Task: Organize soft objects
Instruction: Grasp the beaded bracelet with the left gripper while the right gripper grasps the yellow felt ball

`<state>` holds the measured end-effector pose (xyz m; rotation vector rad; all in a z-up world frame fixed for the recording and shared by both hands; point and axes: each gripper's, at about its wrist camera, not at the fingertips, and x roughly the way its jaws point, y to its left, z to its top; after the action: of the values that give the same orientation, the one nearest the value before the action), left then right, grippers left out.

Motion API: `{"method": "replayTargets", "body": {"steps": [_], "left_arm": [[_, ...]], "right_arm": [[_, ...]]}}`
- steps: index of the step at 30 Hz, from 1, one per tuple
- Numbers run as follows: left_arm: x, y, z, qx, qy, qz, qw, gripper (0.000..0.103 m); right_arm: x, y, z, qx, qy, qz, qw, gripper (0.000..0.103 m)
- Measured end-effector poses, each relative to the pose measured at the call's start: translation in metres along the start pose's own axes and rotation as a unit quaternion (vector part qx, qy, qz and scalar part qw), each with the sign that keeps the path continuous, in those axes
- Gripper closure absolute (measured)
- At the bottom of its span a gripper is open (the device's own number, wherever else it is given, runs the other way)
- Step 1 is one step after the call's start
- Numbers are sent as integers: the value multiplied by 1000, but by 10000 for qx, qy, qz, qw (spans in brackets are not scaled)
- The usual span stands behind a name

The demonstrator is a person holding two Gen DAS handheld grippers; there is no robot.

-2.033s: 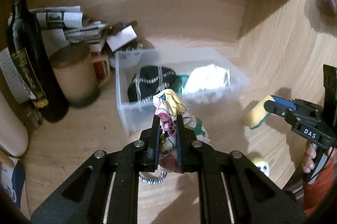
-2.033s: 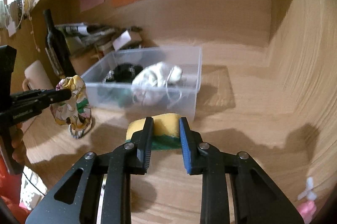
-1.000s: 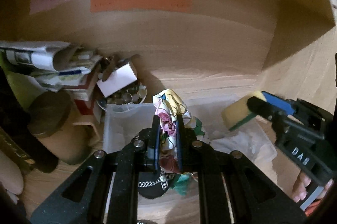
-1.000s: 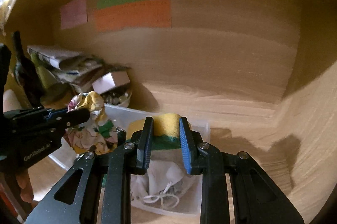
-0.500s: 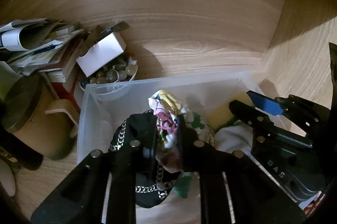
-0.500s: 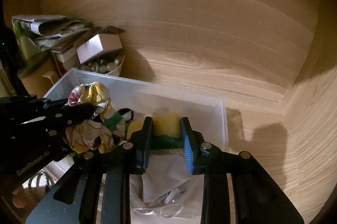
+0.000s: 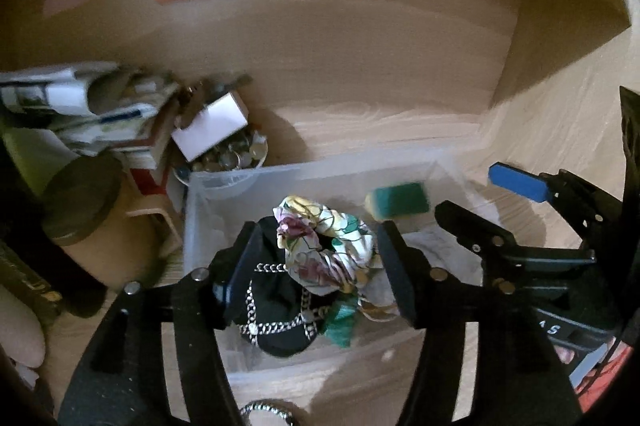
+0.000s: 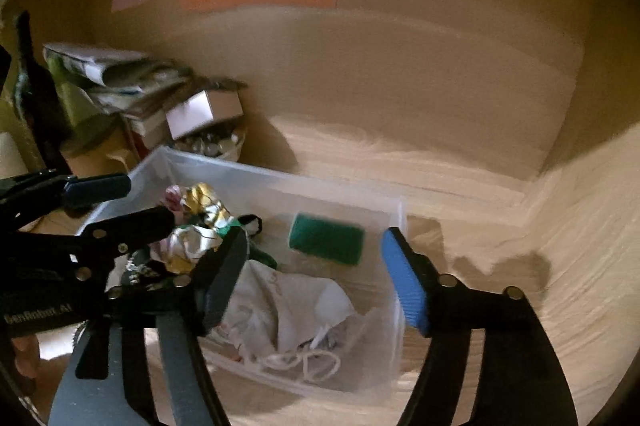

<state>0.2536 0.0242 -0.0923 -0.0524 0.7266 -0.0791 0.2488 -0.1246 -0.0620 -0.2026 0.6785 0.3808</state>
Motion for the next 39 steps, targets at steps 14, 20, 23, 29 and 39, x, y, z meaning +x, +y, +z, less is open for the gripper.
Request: {"method": "replayTargets", "body": {"steps": [14, 20, 23, 29, 39], "left_arm": [[-88, 7, -39, 166, -609, 231, 9977, 9], [-90, 21, -73, 110, -314, 403, 9986, 8], [-88, 29, -94, 8, -71, 446, 9990, 9], [-85, 37, -128, -208, 237, 485, 9983, 18], [-65, 46, -155, -555, 729, 318, 9953, 53]], "right_arm": [[-84, -6, -28, -63, -807, -43, 9967, 18], [-97, -7, -63, 41, -631, 87, 9980, 17], [-104, -4, -83, 104, -499, 222, 9985, 17], [-102, 6, -122, 366, -105, 565, 9977, 17], [-89, 23, -161, 431, 581, 1220, 9899, 32]]}}
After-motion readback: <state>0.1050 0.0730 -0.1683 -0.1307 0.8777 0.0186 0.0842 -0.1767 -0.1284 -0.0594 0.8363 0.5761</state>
